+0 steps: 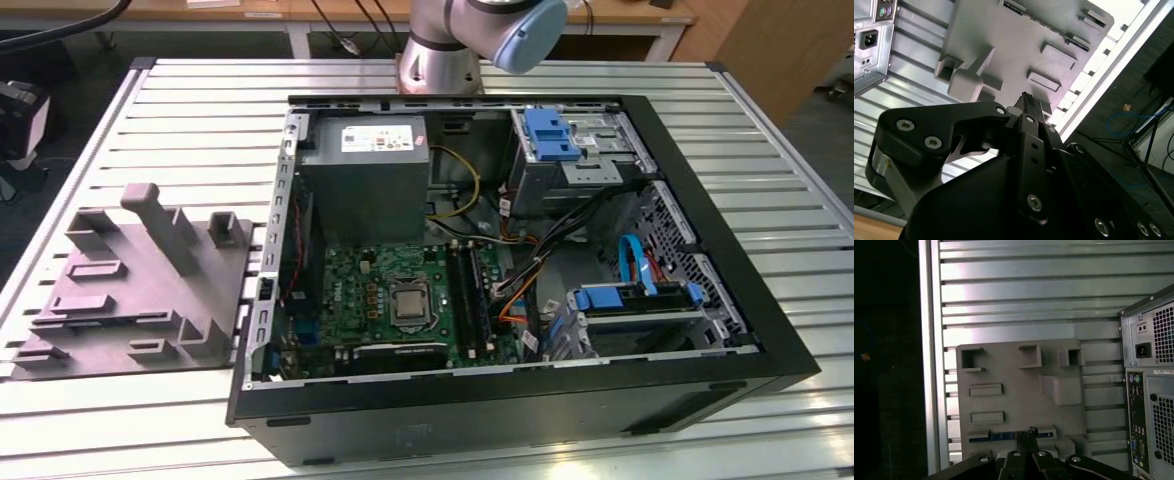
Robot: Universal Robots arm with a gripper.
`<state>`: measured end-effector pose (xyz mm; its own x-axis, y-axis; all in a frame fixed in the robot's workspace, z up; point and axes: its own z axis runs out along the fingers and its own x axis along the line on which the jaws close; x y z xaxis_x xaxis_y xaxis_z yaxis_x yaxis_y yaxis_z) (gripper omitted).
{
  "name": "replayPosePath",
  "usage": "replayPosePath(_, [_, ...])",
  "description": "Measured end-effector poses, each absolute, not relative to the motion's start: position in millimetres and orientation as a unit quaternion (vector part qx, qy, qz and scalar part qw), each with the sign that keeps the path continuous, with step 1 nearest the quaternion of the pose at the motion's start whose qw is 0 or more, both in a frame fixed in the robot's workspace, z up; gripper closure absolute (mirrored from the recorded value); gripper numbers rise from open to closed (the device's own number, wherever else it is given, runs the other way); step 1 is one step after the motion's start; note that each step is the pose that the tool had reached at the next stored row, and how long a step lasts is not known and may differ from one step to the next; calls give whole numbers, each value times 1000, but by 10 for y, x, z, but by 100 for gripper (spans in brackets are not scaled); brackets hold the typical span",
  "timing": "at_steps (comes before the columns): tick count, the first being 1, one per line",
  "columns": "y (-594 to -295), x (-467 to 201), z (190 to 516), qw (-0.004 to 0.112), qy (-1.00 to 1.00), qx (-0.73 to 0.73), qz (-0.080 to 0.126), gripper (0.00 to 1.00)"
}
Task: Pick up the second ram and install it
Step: 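Reach for the second ram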
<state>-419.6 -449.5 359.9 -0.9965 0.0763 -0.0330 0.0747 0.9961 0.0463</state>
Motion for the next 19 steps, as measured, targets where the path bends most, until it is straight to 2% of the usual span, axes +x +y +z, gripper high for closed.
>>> replayPosePath(19, [-4673,-4244,3433,17,999,38,23,90])
